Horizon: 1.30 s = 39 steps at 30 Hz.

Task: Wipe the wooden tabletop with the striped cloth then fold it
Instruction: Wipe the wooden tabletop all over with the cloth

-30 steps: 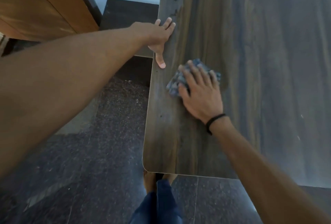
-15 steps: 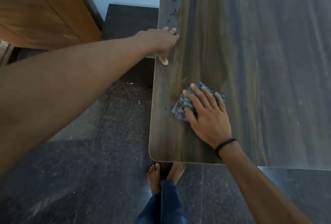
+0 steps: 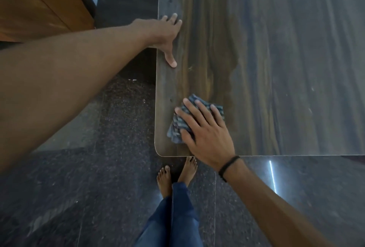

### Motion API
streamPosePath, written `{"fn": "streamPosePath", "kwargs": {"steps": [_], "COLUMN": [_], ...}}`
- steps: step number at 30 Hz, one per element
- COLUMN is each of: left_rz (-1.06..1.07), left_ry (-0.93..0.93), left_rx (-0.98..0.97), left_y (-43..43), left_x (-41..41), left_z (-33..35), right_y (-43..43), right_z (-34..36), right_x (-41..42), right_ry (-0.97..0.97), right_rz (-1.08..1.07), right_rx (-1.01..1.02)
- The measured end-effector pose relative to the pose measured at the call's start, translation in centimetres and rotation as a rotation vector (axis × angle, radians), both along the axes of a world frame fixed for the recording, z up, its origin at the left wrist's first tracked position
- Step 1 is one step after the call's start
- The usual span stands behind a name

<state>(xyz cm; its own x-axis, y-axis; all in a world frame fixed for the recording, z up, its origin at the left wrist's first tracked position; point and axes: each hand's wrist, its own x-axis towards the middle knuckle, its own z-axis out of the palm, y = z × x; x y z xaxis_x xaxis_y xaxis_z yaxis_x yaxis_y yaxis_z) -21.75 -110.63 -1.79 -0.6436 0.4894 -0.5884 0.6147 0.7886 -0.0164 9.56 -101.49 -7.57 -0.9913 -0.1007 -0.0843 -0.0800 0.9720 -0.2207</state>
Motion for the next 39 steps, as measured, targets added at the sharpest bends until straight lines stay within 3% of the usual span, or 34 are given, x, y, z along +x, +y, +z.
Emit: {"fn": "streamPosePath", "kwargs": {"steps": [2,6,10,15,19,21,24,29,34,37,39], "left_rz": [0.012,0.021,0.009,0.003,-0.006,-0.001,-0.030,-0.015,0.016,0.014,0.015], "left_ry": [0.003,-0.012,-0.016,0.004,0.011,0.017,0.037,0.030,-0.021,-0.058,-0.074], "left_rx": [0.008,-0.011,-0.072,-0.105,-0.114,-0.110,-0.125,-0.147,-0.064,-0.052,-0.044], "left_y": [-0.2,0.0,0.7,1.4,1.3,1.1,1.6,2.7,3.7,4.6,4.8], "left_x": [0.1,0.1,0.3,0.4,0.5,0.4,0.4,0.4,-0.4,-0.8,-0.9], "left_z": [-0.1,0.4,0.3,0.6,0.4,0.4,0.9,1.0,1.0,0.7,0.4], "right_y": [2.3,1.3,0.6,0.6,-0.4,1.4,0.9,-1.1,-0.4,-1.8,0.1], "right_z": [0.0,0.3,0.0,0.3,0.1,-0.1,0.1,-0.1,0.1,0.3,0.0], "right_x": [1.0,-1.6,2.9,0.9,3.8,3.2,0.5,1.8,-0.9,1.5,2.2], "right_ry": [0.011,-0.027,-0.010,-0.044,-0.011,0.017,-0.022,0.005,-0.014,-0.020,-0.007], "right_rz": [0.042,-0.290,0.053,-0.270,0.061,0.010,-0.271,-0.003,-0.346,-0.020,0.032], "right_rx": [0.029,-0.012,0.014,-0.028,-0.005,0.015,-0.034,-0.045,-0.064,-0.074,-0.053]}}
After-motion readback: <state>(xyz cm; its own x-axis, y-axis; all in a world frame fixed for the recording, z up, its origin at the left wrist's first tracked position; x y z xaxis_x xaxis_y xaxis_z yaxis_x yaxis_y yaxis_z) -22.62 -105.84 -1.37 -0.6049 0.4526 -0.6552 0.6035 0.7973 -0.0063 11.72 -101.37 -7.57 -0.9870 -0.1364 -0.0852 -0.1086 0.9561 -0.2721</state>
